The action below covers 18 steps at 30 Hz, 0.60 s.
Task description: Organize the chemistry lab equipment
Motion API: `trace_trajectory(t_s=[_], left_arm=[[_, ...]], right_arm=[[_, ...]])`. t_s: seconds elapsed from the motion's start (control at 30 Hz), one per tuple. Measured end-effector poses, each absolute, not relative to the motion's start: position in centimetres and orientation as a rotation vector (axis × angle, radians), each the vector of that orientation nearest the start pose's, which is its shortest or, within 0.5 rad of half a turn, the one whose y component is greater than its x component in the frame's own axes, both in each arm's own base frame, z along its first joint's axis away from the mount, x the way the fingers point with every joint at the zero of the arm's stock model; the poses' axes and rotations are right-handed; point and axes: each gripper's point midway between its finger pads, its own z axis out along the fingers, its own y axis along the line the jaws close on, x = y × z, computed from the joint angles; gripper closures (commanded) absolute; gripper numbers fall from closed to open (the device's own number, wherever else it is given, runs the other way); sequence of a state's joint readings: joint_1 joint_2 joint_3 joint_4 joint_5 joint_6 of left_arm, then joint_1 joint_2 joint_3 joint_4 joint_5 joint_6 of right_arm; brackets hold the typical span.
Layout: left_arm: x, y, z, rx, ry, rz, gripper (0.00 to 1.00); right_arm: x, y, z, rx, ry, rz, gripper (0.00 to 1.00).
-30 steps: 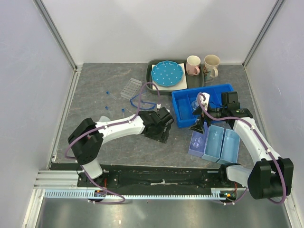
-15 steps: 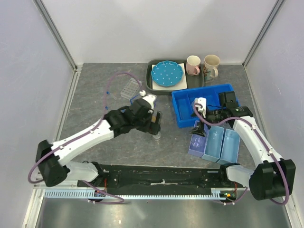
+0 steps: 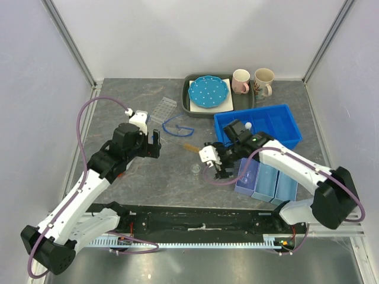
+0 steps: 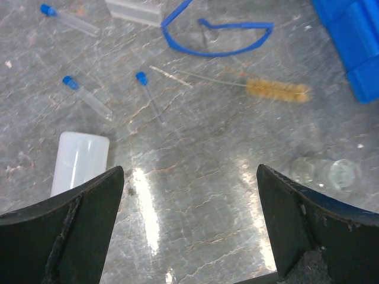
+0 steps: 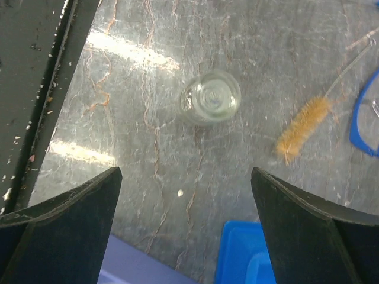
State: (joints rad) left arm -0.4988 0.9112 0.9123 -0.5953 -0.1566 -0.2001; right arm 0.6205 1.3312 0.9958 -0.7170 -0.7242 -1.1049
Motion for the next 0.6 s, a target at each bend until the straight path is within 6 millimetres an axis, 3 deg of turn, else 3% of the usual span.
trace_trajectory(t_s=[0.2,0.47,0.6], left_arm=[[25.5,-10.6,18.8,0.215,2.171,-0.161,0.00],[25.2,-9.5,20.6,0.165,2.084,-0.148,0.01],[25.3,-9.5,20.9,0.160,2.070,-0.151,0.01]], right_arm=[[20.3,28.3,11.0,-2.095,1.368,0.634,0.02],[22.3,31.5,9.1,-2.153,1.416,0.565,0.02],[21.8,32.1,7.9,-2.190,1.435,0.562,0.02]])
